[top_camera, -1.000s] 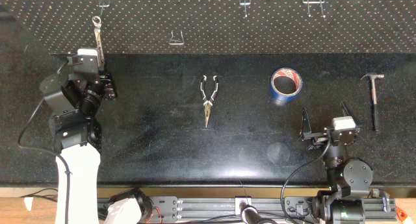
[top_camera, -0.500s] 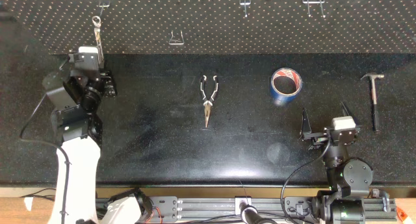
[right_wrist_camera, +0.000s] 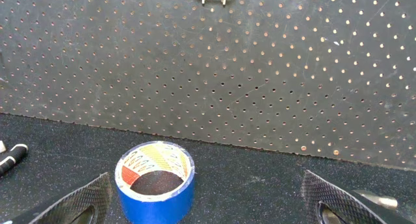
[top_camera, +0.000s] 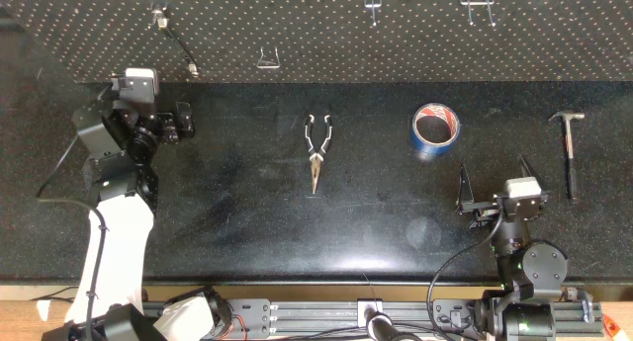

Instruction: Place Tools Onto Pegboard

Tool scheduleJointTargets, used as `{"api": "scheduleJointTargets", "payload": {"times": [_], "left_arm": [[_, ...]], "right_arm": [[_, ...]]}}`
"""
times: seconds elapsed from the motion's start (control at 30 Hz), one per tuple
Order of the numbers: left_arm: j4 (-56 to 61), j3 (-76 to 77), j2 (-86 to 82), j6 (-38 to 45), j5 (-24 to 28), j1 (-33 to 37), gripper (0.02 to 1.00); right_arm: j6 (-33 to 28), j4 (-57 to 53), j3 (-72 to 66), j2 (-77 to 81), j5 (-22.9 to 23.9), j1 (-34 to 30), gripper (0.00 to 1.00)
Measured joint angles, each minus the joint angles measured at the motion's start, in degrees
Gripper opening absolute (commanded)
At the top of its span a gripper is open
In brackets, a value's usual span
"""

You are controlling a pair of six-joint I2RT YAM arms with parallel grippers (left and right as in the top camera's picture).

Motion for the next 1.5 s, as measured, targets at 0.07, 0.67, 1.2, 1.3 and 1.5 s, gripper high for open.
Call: {"api": "scheduleJointTargets", "payload": {"times": [0.07,0.67,1.2,1.3,1.5], "left_arm": [[-2.4,0.0,-2.7,0.0,-0.3,0.0,0.996],[-45.3,0.3,-32.0,-7.5,5.9,0.0,0.996],[-37.6,0.2,-21.2,-42.4,-19.0,-49.1,0.996],[-38.2,1.4,-13.4,-43.9,-19.0,-52.3,0.996],[-51.3,22.8,9.4,-45.6,-18.4,-52.6,0.996]], "right_arm": [[0.0,0.0,0.0,0.0,0.0,0.0,0.943],[0.0,0.0,0.0,0.0,0.0,0.0,0.943],[0.0,0.0,0.0,0.0,0.0,0.0,0.943],[0.0,0.0,0.0,0.0,0.0,0.0,0.945],[0.0,0.0,0.0,0.0,0.0,0.0,0.943]]}}
